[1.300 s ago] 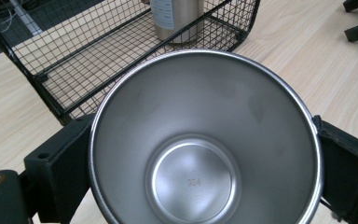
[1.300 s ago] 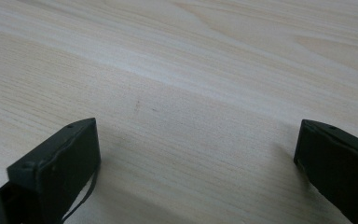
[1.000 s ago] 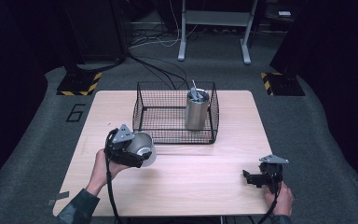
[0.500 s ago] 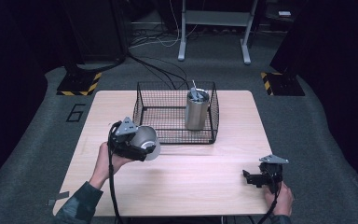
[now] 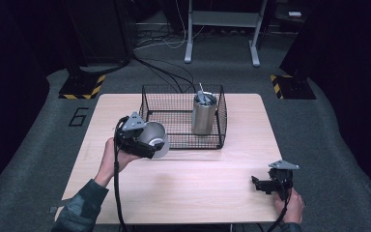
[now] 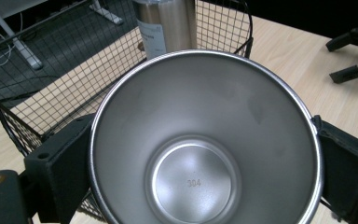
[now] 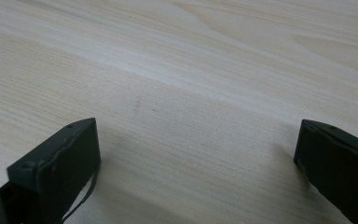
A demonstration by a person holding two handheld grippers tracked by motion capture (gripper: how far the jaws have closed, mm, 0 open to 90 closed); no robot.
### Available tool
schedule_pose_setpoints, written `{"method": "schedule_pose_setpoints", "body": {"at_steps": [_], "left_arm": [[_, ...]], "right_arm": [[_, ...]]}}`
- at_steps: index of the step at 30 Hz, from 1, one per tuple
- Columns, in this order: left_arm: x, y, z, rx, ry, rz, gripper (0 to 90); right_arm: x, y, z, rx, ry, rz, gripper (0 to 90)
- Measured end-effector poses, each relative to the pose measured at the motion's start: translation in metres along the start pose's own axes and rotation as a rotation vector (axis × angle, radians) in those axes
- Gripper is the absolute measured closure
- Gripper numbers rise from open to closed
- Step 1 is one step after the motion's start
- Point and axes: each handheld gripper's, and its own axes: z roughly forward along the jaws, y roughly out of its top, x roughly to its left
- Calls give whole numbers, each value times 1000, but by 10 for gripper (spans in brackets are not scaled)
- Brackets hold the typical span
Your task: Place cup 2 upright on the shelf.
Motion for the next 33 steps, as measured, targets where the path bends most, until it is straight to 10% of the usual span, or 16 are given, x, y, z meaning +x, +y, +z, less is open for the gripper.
{"method": "schedule_pose_setpoints", "body": {"at_steps": [33], "left_arm": [[22, 53, 17, -31, 27, 2, 59]], "right_arm": [[0, 0, 0, 0, 0, -1, 0]]}}
